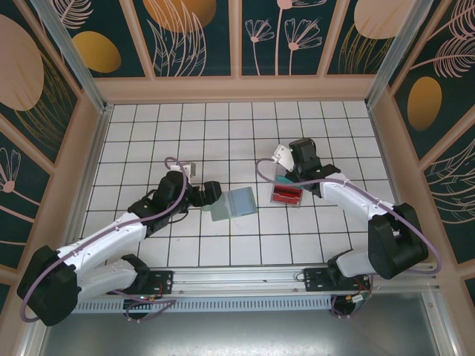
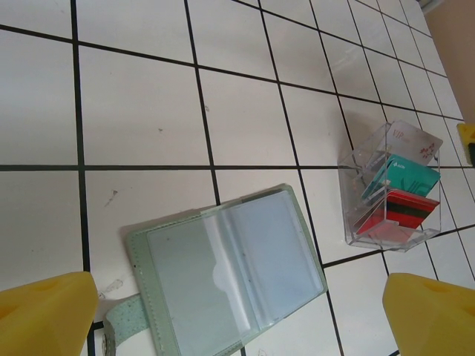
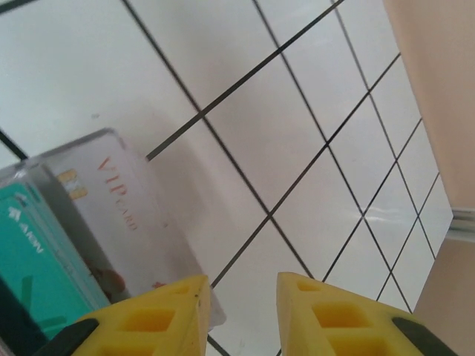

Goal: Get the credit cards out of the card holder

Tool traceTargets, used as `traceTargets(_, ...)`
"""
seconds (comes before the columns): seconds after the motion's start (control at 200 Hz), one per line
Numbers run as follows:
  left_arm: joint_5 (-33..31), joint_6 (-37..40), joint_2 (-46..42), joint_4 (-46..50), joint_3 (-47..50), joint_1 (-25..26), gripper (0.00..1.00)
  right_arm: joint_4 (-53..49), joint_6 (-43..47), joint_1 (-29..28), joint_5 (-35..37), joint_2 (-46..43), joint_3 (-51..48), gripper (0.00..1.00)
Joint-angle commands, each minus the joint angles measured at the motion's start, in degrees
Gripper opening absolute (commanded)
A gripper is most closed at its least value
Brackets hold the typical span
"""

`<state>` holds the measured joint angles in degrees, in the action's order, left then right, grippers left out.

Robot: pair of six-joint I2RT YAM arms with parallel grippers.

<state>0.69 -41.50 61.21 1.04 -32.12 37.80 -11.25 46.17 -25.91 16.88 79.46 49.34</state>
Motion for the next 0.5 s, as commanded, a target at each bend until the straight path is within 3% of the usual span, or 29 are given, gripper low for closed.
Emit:
traceTargets(0.0,-1.4,-0.8,-1.0,-1.2,0.8,-0.4,0.98,-1.2,-8.8,0.8,-1.1,-0.7,4.0,0.3)
traceTargets(0.495,-7.5,-1.7,0.5,5.4,-3.4,-0.3,0.99,2.1,-42.8,0.6,-11.1,-7.5,2.0,0.41)
